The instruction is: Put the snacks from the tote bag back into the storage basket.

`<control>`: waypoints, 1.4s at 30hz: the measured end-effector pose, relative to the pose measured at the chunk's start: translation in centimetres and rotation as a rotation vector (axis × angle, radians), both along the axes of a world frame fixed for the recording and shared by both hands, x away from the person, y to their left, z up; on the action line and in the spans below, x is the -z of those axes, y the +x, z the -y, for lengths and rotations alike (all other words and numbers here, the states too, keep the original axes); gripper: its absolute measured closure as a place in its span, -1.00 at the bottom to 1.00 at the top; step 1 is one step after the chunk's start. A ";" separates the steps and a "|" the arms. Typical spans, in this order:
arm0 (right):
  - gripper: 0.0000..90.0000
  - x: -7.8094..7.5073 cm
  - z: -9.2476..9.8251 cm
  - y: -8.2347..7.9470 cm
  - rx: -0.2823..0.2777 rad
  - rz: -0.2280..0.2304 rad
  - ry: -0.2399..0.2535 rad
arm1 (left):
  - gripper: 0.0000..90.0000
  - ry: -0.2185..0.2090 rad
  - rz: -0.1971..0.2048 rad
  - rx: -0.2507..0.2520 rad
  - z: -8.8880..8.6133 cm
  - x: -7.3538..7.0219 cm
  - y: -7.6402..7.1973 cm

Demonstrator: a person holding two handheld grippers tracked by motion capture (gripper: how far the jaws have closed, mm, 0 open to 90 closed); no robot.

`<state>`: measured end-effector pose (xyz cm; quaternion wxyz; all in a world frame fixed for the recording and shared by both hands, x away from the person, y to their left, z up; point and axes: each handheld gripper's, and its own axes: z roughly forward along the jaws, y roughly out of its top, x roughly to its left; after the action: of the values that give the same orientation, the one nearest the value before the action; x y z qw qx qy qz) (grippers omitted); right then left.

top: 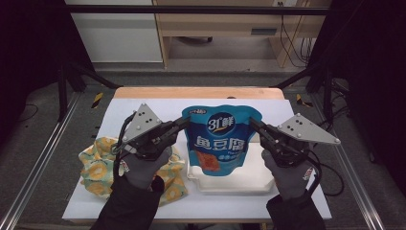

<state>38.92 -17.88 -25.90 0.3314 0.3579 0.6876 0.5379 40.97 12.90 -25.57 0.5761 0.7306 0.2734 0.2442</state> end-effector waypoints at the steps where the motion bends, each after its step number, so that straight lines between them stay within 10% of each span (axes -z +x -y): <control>1: 1.00 0.0 0.0 0.0 0.000 0.000 0.000 | 1.00 0.000 0.000 0.000 0.0 0.0 0.0; 42: 1.00 5.6 -0.3 0.2 -0.006 -0.100 -0.021 | 1.00 0.093 -0.085 -0.002 -0.2 5.3 0.4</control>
<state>39.07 -17.56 -31.47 0.2986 0.3787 0.7100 0.5131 41.40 13.11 -30.86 0.5289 0.7661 0.2868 0.2259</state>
